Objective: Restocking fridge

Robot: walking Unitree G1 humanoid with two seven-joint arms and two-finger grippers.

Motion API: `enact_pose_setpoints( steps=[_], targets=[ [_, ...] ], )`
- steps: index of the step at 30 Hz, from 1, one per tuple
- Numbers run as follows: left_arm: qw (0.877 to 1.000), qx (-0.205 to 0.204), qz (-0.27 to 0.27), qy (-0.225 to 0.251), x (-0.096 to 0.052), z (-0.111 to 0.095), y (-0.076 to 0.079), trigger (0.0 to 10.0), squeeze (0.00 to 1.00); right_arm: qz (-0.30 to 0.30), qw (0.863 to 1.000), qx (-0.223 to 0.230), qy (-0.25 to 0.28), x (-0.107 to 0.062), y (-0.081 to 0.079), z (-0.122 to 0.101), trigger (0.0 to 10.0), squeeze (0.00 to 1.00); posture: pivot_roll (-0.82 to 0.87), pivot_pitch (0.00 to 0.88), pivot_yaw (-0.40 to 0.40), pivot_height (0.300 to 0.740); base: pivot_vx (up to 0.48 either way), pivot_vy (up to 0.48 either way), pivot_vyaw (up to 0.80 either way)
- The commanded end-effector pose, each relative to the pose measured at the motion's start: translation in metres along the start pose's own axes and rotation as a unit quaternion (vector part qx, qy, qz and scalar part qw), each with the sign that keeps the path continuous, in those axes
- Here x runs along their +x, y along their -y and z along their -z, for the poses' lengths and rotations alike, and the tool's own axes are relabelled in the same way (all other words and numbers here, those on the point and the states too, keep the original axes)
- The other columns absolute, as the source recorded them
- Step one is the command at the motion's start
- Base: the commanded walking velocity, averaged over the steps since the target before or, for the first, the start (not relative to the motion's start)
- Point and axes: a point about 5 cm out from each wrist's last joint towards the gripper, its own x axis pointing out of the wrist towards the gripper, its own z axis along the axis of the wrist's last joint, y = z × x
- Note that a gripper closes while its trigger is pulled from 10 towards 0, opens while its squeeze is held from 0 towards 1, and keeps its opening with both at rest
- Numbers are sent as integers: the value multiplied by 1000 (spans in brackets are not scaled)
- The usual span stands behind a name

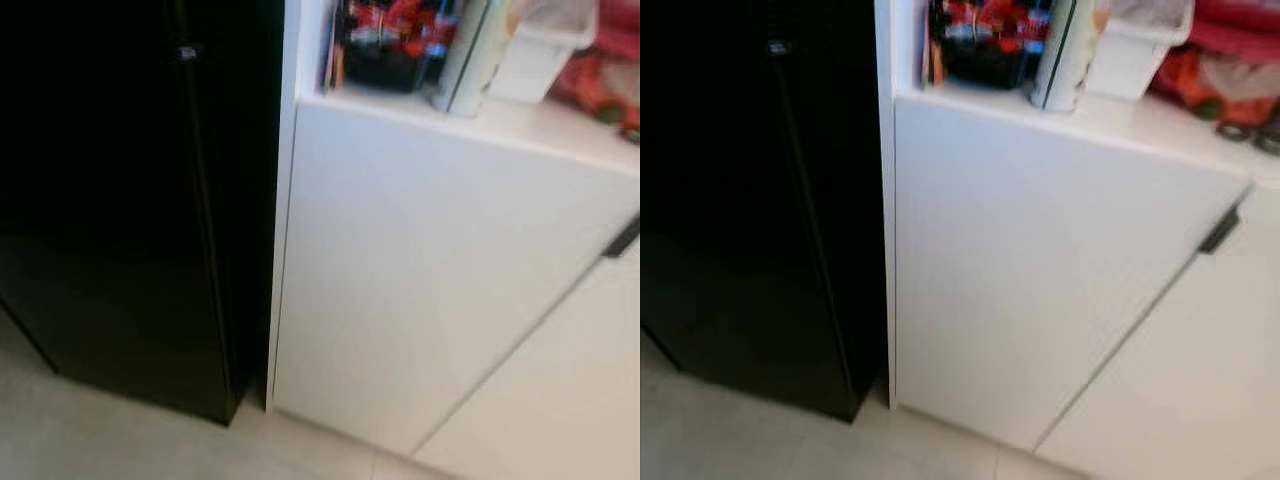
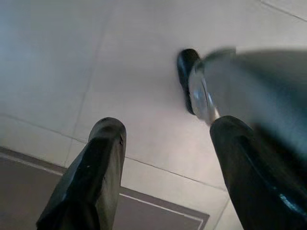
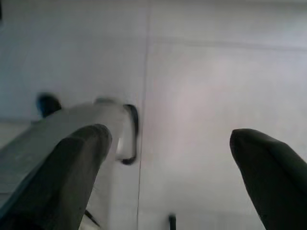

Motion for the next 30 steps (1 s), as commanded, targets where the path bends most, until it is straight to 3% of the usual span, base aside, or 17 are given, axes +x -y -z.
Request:
enact_pose_setpoints(
  steps=[1,24,30],
  targets=[
    [1000,-9,4,-21,-1,13,3,10000,0,5,1000,-7,3,0,2,-3,10000,0,73,0,-87,740,-255,364,0],
    [1000,-7,0,-20,-1,14,0,10000,0,5,1000,-3,0,0,1,-1,10000,0,60,0,-72,740,-219,351,0],
    [1000,1,1,-13,-1,12,-1,10000,0,2,1000,-10,-5,0,1,-1,10000,0,54,0,-62,740,0,0,-800]
  ],
)
